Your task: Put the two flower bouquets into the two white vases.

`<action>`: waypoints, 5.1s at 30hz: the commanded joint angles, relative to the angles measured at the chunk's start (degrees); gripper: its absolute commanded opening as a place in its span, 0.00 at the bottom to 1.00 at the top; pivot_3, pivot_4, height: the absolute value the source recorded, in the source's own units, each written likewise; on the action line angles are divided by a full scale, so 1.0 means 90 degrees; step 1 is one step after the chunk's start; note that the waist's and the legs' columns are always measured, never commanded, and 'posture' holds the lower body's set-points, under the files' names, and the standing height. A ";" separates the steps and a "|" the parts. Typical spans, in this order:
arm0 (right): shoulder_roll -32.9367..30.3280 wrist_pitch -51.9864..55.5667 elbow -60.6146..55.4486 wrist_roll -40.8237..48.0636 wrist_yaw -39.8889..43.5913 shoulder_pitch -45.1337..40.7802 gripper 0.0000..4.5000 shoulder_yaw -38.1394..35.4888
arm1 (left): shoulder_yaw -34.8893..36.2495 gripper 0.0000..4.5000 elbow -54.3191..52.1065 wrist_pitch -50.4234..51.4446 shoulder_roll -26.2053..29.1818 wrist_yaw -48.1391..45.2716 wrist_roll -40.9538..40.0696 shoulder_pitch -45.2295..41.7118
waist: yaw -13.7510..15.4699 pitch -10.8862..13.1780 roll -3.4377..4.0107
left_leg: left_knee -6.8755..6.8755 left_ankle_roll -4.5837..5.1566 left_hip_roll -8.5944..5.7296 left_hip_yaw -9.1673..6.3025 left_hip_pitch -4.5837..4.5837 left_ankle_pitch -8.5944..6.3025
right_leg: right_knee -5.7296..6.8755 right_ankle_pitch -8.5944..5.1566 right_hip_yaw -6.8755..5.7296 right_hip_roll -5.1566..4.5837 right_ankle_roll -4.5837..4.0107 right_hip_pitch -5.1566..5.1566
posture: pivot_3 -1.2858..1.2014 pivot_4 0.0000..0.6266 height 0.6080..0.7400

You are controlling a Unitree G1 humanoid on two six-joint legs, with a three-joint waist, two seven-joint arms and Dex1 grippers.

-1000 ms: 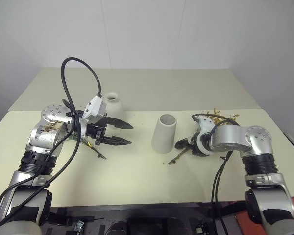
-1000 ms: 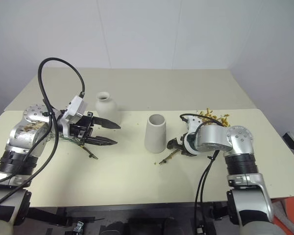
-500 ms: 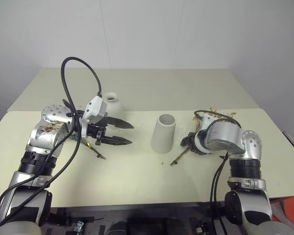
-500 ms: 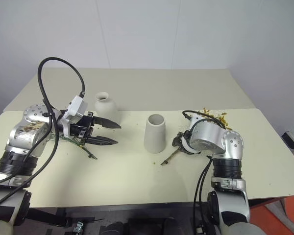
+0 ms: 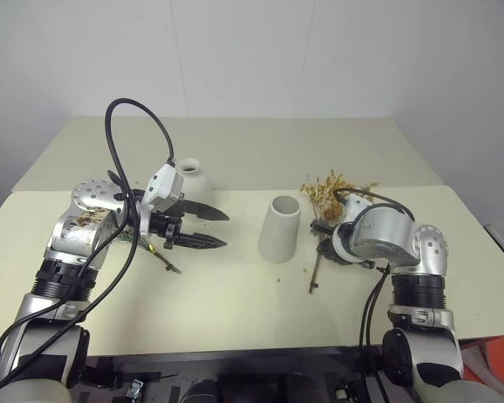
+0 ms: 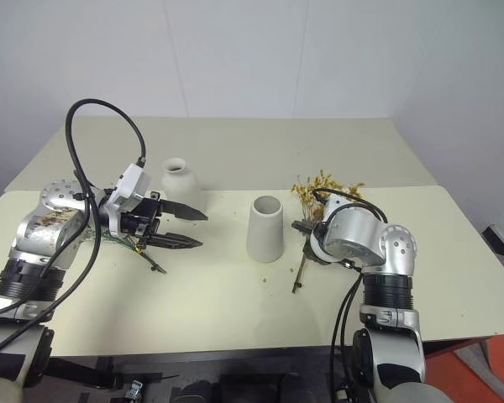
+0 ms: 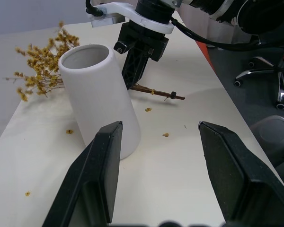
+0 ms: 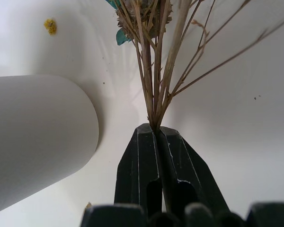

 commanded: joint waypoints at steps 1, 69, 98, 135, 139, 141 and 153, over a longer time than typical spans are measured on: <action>-0.0586 0.0231 -0.0195 0.0050 0.0345 -0.0279 0.00 -0.0074 | 0.0204 0.62 -0.0108 -0.0013 0.0048 0.0015 -0.0072 -0.0079 | 0.0000 0.0002 0.0002 | 0.0000 0.0000 0.0000 0.0000 -0.0001 0.0000 | -0.0001 0.0000 0.0000 0.0000 0.0000 0.0000 | 0.52 0.24 1.00; 0.0557 -0.4536 -0.4920 -0.9806 0.9794 0.1788 0.00 0.2204 | 0.0484 0.62 0.0684 0.0303 0.0270 -0.0040 0.0132 -0.0732 | 0.0029 0.0007 0.0011 | 0.0014 0.0000 -0.0003 0.0002 0.0003 0.0000 | 0.0019 -0.0003 -0.0002 0.0000 0.0001 -0.0003 | 0.52 0.24 1.00; 0.0319 -0.3870 -0.5576 -1.0799 1.0475 0.2700 0.39 0.2400 | 0.0440 0.62 0.0916 0.0185 0.0177 -0.0018 0.0236 -0.0838 | 0.0023 0.0007 0.0011 | 0.0023 -0.0001 -0.0007 -0.0001 0.0020 0.0000 | 0.0063 -0.0024 -0.0001 -0.0001 0.0005 -0.0003 | 0.52 0.24 1.00; -0.2407 0.0466 -0.6745 -0.6732 1.2940 0.2143 0.99 -0.1020 | 0.0595 0.62 0.0503 0.0629 0.0213 0.0282 0.0061 -0.0566 | 0.0065 0.0008 0.0009 | 0.0025 -0.0001 -0.0007 -0.0005 0.0020 0.0000 | 0.0063 -0.0032 -0.0004 -0.0004 0.0014 0.0001 | 0.52 0.24 1.00; -0.2861 0.0358 -0.6609 -0.5541 1.3254 0.2001 0.99 -0.1338 | 0.0729 0.62 0.0166 0.0935 0.0286 0.0781 0.0147 -0.0410 | 0.0052 0.0008 0.0009 | 0.0024 -0.0001 -0.0006 -0.0004 0.0022 0.0000 | 0.0062 -0.0035 -0.0003 -0.0005 0.0019 0.0002 | 0.52 0.24 1.00; -0.3235 0.0108 -0.6551 -0.5160 1.3548 0.1879 0.99 -0.1320 | 0.0819 0.62 -0.0048 0.1132 0.0353 0.1074 0.0156 -0.0327 | 0.0057 0.0008 0.0008 | 0.0024 -0.0001 -0.0005 -0.0005 0.0024 -0.0001 | 0.0062 -0.0035 -0.0003 -0.0005 0.0019 0.0005 | 0.52 0.24 1.00; -0.4964 0.0407 -0.4205 -0.3710 1.4188 -0.0830 0.99 0.0410 | 0.1783 0.62 -0.2620 0.4351 0.0556 0.3865 -0.0256 0.1137 | 0.0028 0.0014 0.0004 | 0.0009 -0.0002 0.0005 0.0005 0.0043 -0.0001 | 0.0054 -0.0053 0.0002 -0.0005 0.0022 0.0008 | 0.52 0.24 1.00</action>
